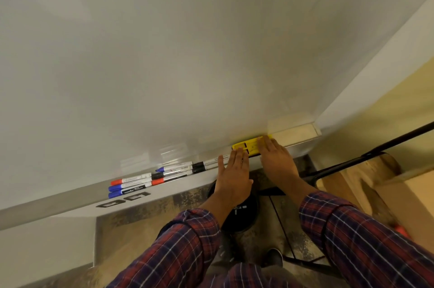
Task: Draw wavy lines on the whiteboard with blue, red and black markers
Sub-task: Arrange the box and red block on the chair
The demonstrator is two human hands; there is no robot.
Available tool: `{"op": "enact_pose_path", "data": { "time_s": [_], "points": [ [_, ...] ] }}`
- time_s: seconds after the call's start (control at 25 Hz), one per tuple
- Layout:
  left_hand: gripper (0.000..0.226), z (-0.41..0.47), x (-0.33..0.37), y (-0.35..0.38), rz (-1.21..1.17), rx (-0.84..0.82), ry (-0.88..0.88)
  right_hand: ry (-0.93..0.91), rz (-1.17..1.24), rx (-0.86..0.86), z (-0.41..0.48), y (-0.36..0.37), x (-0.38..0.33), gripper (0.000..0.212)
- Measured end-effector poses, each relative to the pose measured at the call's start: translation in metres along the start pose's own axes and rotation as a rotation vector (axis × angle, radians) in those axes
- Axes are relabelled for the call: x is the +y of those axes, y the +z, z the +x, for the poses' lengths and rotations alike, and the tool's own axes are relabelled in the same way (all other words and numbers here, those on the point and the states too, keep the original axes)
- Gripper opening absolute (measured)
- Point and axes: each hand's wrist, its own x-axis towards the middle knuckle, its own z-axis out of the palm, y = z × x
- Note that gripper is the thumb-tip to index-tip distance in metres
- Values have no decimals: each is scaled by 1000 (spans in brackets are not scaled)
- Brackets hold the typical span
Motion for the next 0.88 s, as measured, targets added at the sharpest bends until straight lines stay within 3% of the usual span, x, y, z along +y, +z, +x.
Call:
{"op": "enact_pose_path", "data": {
  "time_s": [0.36, 0.48, 0.88],
  "points": [
    [94, -4, 1, 7, -6, 19, 10, 44, 26, -15, -50, 2, 3, 78],
    [94, -10, 16, 10, 21, 93, -11, 58, 38, -14, -75, 3, 17, 82],
    [89, -47, 178, 46, -4, 87, 116, 149, 105, 74, -211, 20, 124, 80]
  ]
}}
